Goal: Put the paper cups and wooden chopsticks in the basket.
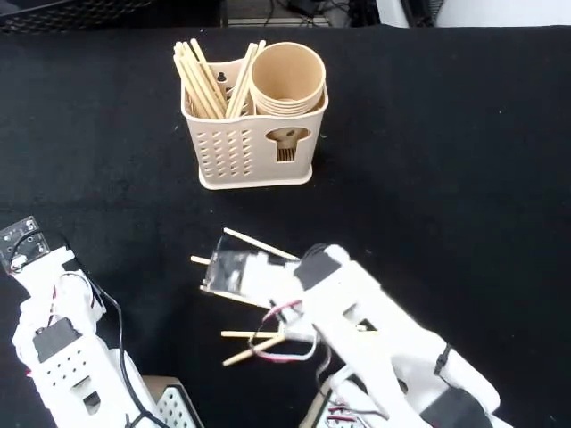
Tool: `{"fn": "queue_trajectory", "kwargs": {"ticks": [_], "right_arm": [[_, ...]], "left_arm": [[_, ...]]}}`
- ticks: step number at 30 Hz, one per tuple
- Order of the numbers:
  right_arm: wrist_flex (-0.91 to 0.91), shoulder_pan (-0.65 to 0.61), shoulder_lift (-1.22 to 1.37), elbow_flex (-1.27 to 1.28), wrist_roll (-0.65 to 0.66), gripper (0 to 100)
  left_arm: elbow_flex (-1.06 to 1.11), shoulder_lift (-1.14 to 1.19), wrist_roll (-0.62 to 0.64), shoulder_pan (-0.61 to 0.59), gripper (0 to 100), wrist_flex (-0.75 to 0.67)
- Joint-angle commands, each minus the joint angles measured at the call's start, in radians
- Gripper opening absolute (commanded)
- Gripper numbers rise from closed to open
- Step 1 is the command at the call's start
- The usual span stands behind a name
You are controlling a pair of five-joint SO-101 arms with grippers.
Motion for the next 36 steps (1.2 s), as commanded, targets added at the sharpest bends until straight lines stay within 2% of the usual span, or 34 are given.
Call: {"fn": "queue_trajectory", "kwargs": {"ticks": [1, 5, 9, 17, 22, 25, 30, 36], "right_arm": [[0.014, -0.095, -0.054, 0.048, 0.026, 20.9], [-0.068, -0.150, -0.067, 0.147, 0.021, 20.9], [-0.166, -0.149, -0.067, 0.223, 0.021, 20.5], [-0.158, -0.149, -0.067, 0.216, 0.020, 19.5], [-0.180, -0.147, -0.067, 0.199, 0.020, 0.8], [-0.143, -0.126, -0.071, 0.163, -0.005, 8.9], [-0.080, -0.002, -0.073, 0.022, -0.028, 26.3], [-0.044, 0.025, -0.074, 0.002, -0.023, 21.7]], "left_arm": [[-0.010, -0.011, 0.002, 0.010, 12, -0.018], [-0.010, -0.011, 0.002, 0.010, 12, -0.018], [-0.010, -0.011, 0.002, 0.010, 12, -0.018], [-0.010, -0.011, 0.002, 0.010, 12, -0.017], [-0.010, -0.011, 0.002, 0.010, 12, -0.015], [-0.010, -0.011, 0.002, 0.010, 12, -0.017], [-0.010, -0.011, 0.002, 0.008, 12, -0.017], [-0.010, -0.011, 0.002, 0.008, 12, -0.018]]}}
